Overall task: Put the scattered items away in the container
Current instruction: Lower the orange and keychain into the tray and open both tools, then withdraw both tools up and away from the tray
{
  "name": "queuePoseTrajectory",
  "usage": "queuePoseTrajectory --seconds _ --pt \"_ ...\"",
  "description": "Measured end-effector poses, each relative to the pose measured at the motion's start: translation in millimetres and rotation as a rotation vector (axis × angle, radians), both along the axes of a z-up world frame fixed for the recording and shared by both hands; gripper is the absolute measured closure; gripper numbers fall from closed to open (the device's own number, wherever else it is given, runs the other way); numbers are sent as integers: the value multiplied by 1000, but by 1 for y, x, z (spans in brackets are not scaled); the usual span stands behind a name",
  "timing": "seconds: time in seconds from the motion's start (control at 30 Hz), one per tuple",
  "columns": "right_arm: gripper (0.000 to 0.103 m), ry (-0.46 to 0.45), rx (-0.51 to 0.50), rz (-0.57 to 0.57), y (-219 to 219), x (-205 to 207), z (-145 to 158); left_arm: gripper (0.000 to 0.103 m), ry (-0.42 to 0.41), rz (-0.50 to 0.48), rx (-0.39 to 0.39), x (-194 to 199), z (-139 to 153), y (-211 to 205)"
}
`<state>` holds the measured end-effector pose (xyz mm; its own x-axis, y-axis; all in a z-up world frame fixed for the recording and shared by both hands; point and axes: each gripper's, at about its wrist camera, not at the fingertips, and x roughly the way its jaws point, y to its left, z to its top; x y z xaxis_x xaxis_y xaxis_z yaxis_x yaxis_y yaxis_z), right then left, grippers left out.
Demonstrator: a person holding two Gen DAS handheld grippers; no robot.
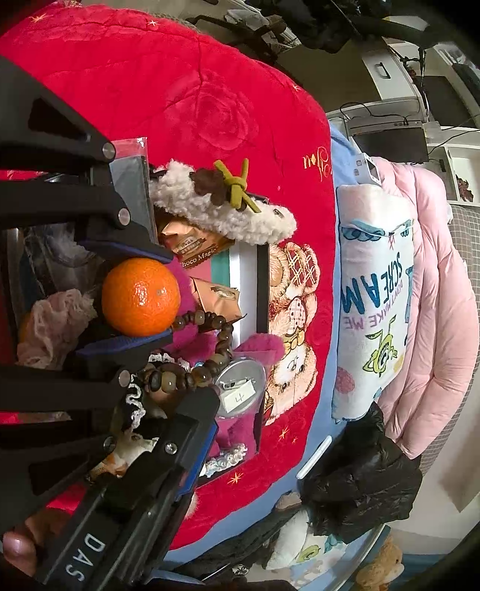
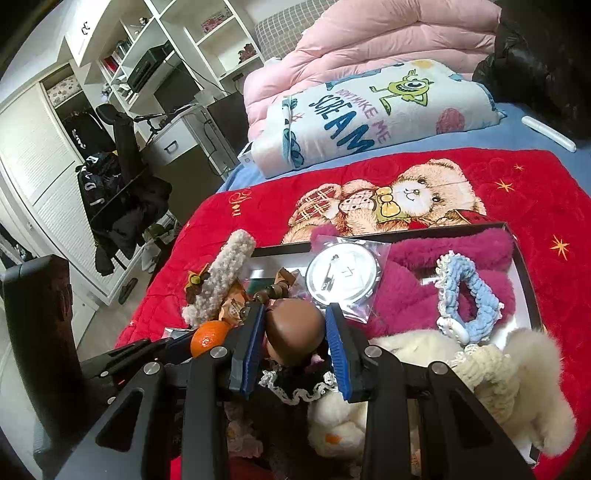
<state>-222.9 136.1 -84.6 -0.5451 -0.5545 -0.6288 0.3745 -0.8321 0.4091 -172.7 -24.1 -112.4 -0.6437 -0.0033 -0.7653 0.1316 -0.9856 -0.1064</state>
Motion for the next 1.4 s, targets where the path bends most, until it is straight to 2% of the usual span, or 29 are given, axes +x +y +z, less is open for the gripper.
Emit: queuePoseTrajectory --seconds 0.23,0.3,0.37,0.43,0.5,0.57,0.6,0.7,0.77,0.9,0.97,1.4 --pt "67 -2 5 4 -4 0 0 65 2 0 4 0 2 -1" --pt "61 4 19 0 -5 1 1 64 -3 -4 -7 -1 2 0" --pt "53 5 14 0 -5 1 2 54 0 -2 -22 0 5 1" --pt "46 4 -1 -1 -5 2 4 51 15 -7 -23 2 8 -1" --pt "42 1 -10 -5 -5 2 6 34 28 -9 2 3 12 -4" --pt "32 -1 -9 -15 -5 2 9 2 37 -4 8 4 15 -6" --pt "32 5 -8 -21 -5 3 11 0 44 -1 2 4 17 -7" --pt "22 17 -6 -25 -5 3 16 0 44 1 -20 4 20 -6" --pt "20 23 -8 -24 -5 4 18 0 51 -3 -37 5 22 -5" --pt "13 30 4 -18 -6 6 22 0 58 -6 -16 6 22 -6" --pt "1 26 2 -18 -6 6 23 0 54 -4 -21 6 22 -6" --pt "0 8 -2 -52 2 6 21 0 52 -4 -49 9 23 -6"
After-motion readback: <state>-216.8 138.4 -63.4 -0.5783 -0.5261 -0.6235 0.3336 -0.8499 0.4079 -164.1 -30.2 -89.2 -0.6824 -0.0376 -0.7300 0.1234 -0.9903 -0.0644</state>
